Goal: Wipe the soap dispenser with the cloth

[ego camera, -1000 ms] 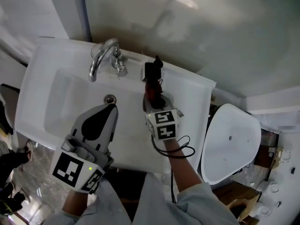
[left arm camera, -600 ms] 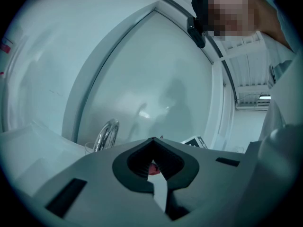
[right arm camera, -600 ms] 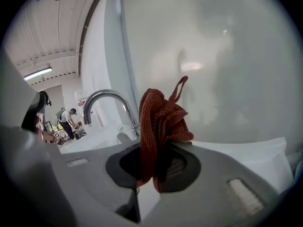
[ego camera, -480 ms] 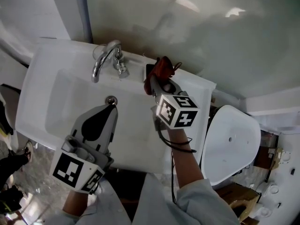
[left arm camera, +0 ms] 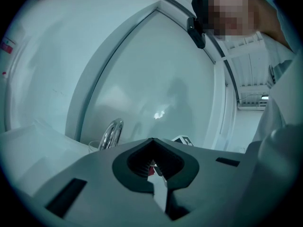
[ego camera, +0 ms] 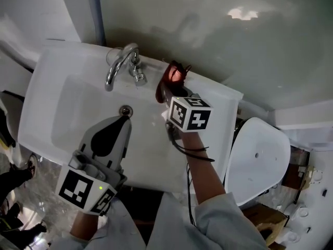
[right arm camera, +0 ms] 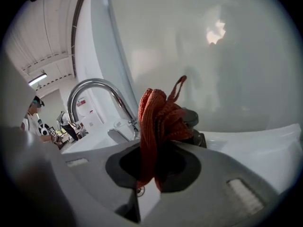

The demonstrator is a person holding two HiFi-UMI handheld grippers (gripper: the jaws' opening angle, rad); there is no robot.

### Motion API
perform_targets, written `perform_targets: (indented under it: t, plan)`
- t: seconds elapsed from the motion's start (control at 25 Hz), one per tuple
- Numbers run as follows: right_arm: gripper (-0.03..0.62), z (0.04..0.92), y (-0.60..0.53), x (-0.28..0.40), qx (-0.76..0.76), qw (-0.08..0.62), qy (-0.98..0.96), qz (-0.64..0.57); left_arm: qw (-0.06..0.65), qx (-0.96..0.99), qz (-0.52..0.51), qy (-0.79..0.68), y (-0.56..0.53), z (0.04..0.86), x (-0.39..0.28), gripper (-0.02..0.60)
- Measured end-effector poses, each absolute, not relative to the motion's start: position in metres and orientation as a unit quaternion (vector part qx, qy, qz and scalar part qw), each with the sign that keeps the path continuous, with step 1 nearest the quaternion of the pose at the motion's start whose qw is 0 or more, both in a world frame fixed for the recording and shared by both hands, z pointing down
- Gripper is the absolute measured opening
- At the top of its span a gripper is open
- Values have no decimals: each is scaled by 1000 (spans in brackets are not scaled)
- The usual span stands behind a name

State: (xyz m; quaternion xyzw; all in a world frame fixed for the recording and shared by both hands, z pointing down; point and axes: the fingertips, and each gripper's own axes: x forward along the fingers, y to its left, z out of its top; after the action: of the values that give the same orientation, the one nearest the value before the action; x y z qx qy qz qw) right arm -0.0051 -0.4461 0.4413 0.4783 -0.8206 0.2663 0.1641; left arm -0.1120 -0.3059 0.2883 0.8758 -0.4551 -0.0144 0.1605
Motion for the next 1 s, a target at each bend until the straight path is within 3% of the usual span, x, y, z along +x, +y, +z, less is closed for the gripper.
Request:
perform_targets:
  t: [0.48,1.0]
  plan:
    - [55,508,-424,-2,459,244,-804,291,165,872,-11,-460,-306,295,-118,-3]
    - [55,525,-407,61,517,238,-762,310,168,877,-10,-449,-302,297,-108,-3]
